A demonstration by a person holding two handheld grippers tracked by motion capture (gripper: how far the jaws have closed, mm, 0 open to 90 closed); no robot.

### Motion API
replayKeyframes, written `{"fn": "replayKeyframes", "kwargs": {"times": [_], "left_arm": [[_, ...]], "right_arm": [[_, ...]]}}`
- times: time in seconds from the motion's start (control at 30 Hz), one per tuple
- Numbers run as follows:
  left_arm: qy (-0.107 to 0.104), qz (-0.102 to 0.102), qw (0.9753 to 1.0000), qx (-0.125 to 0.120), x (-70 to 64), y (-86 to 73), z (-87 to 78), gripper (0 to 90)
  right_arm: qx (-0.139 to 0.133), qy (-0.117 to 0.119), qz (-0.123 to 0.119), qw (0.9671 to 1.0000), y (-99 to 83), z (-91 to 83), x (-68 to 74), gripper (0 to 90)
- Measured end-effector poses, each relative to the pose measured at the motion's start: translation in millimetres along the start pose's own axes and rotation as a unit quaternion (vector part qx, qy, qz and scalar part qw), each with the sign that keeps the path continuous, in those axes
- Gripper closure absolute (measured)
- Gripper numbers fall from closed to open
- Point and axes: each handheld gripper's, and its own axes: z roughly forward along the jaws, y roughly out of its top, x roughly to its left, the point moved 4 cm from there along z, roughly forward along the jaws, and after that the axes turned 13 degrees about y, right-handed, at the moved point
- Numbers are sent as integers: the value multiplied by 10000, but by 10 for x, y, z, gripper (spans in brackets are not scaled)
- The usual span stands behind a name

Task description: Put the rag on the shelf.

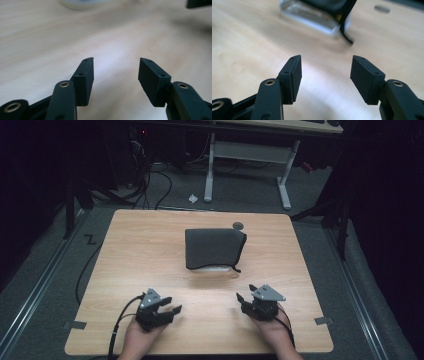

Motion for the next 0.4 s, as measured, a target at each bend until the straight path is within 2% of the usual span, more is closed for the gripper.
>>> {"fn": "replayKeyframes", "kwargs": {"times": [0.03,0.1,0.13,0.2,0.3,0.4], "left_arm": [[46,-25,10000,-4,-55,1,16,464],[150,108,9998,25,14,22,60,462],[142,11,9999,15,52,35,72,461],[94,-189,9998,-30,110,50,75,461],[172,-207,9996,-8,155,21,61,460],[165,-301,9994,-10,168,-5,52,461]], "right_arm": [[83,27,-71,9999,-30,2,45,430],[149,12,-285,9995,-53,12,106,431],[161,21,-353,9992,-50,25,119,431],[168,43,-333,9993,-40,49,122,430],[194,73,-292,9994,-51,69,106,430],[263,120,-257,9993,-86,81,80,430]]}}
